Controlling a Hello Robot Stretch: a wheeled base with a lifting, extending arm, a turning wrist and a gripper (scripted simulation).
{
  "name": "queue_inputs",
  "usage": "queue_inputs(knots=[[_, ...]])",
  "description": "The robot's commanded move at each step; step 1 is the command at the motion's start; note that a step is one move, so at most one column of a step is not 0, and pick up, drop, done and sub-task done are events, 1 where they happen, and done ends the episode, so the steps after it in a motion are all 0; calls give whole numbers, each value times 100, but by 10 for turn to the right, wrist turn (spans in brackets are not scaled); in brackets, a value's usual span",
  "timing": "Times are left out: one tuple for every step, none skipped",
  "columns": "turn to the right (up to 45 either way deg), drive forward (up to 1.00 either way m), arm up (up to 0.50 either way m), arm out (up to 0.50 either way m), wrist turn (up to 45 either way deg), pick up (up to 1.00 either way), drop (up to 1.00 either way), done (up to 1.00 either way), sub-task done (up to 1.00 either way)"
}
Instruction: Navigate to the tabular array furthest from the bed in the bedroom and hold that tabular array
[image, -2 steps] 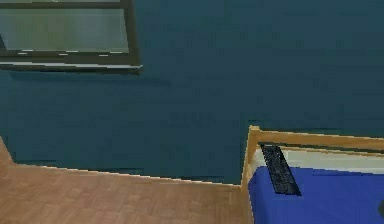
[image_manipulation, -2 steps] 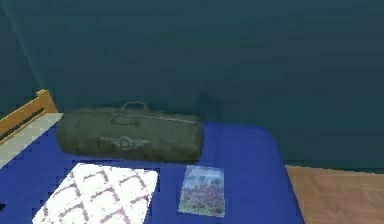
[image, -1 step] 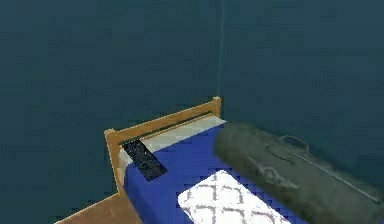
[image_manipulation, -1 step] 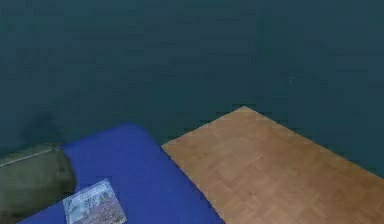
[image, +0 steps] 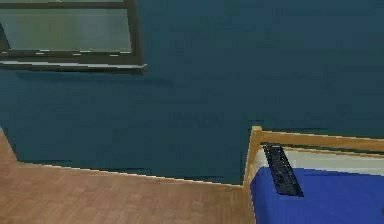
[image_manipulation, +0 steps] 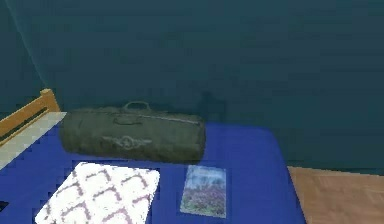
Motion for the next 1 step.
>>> queue_inputs(knots=[[-360,0,0,0,0,0,0,0,0]])
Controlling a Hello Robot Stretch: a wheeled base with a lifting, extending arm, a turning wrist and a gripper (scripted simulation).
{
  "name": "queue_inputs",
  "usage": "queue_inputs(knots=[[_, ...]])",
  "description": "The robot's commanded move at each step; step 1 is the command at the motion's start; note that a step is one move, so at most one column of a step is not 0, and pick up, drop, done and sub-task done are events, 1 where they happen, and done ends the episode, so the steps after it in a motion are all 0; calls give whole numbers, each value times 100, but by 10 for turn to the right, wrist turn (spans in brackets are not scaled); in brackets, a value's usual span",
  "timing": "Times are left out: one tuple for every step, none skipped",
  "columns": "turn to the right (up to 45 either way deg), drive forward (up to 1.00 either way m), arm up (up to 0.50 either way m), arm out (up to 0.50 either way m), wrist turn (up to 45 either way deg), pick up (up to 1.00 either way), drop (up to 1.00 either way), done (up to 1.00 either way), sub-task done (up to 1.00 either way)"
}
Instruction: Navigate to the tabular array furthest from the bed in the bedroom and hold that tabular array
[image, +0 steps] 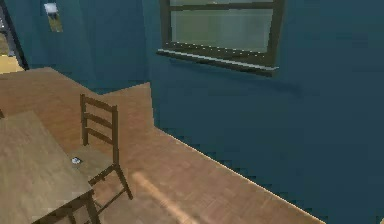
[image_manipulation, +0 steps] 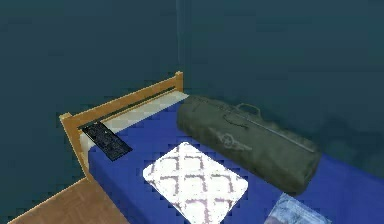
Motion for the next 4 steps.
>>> queue_inputs(knots=[[0,20,0,0,0,0,0,0,0],[-150,0,0,0,0,0,0,0,0],[0,60,0,0,0,0,0,0,0],[-450,0,0,0,0,0,0,0,0]])
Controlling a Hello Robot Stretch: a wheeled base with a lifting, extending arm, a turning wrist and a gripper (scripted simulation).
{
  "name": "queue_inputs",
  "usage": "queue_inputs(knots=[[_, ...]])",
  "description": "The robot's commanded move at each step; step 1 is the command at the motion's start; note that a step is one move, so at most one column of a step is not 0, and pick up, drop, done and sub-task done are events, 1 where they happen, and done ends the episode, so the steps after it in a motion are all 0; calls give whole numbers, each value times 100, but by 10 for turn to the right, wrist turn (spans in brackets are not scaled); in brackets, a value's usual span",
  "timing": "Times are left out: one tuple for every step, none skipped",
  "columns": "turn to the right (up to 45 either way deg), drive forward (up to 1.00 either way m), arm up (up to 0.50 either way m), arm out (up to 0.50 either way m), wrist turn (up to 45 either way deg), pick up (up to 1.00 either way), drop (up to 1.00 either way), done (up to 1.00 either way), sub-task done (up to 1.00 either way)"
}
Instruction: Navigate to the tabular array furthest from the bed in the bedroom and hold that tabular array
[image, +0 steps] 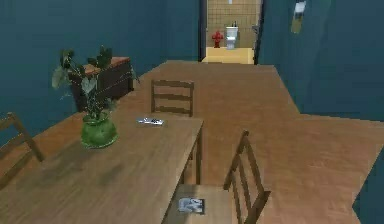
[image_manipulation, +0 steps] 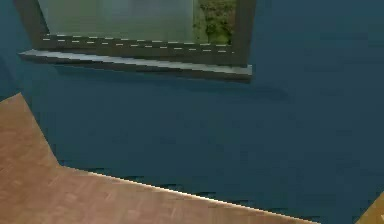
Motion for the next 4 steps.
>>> queue_inputs(knots=[[-450,0,0,0,0,0,0,0,0],[-390,0,0,0,0,0,0,0,0],[0,0,50,0,0,0,0,0,0],[0,0,6,0,0,0,0,0,0]])
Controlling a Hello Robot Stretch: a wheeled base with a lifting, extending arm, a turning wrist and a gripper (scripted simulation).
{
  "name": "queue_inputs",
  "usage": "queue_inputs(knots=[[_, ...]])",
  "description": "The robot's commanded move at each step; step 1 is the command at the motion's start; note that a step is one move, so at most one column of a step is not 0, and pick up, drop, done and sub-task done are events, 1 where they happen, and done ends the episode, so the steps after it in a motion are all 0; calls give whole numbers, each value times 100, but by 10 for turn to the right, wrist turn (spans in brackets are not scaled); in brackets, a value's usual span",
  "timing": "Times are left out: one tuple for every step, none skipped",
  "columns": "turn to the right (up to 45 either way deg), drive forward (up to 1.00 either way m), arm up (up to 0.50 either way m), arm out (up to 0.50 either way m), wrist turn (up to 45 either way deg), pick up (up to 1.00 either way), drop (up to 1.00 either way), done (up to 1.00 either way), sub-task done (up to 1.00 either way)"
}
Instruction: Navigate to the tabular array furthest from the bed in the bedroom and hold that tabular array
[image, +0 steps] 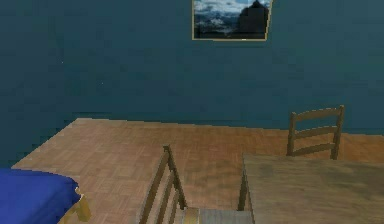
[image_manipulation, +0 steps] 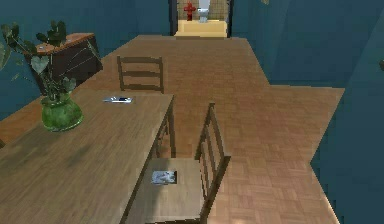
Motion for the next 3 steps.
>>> queue_inputs(knots=[[0,0,0,46,0,0,0,0,0],[0,0,0,0,450,0,0,0,0],[0,0,0,0,450,0,0,0,0]])
